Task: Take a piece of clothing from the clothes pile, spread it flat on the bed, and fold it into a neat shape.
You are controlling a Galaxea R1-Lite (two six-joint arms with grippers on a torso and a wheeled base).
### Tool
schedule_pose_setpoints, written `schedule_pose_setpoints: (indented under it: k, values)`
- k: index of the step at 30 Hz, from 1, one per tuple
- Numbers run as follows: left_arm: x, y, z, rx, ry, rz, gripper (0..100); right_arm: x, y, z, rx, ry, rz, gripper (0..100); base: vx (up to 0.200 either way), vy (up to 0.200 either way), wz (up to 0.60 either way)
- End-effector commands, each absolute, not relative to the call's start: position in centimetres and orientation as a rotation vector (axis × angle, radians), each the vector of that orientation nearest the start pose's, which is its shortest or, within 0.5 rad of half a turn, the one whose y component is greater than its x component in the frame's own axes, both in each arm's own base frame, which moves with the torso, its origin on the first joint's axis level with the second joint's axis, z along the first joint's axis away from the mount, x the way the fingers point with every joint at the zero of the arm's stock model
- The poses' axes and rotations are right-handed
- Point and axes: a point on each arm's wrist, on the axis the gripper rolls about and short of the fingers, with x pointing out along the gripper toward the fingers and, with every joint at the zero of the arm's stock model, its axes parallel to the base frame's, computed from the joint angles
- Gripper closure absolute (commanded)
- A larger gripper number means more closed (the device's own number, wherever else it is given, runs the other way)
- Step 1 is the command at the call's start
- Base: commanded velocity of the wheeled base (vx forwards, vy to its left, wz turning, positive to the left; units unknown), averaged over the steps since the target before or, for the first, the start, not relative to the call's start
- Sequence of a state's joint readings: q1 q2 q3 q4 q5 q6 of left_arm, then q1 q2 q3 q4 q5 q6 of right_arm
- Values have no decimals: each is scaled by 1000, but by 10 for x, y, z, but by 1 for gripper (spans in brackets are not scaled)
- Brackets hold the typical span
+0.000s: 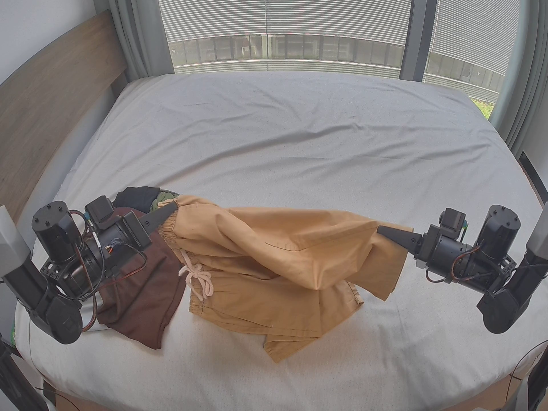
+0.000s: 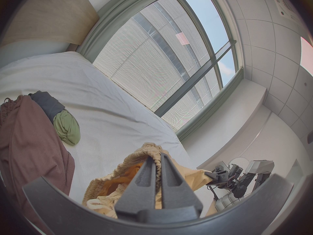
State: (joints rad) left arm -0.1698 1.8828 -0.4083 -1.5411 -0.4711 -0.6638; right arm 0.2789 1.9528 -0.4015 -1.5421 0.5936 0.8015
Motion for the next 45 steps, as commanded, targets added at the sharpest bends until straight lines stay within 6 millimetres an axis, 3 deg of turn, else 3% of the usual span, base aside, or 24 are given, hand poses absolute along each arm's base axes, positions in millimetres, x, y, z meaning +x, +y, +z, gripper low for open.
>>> schedule_pose_setpoints:
  k: [1, 45]
  values:
    - [275, -57, 130, -628, 133, -642, 100, 269, 86, 121, 743, 295, 830, 100, 0, 0, 0]
    - [278, -42, 126, -547, 110, -608, 100, 275, 33, 154, 754, 155, 783, 100, 0, 0, 0]
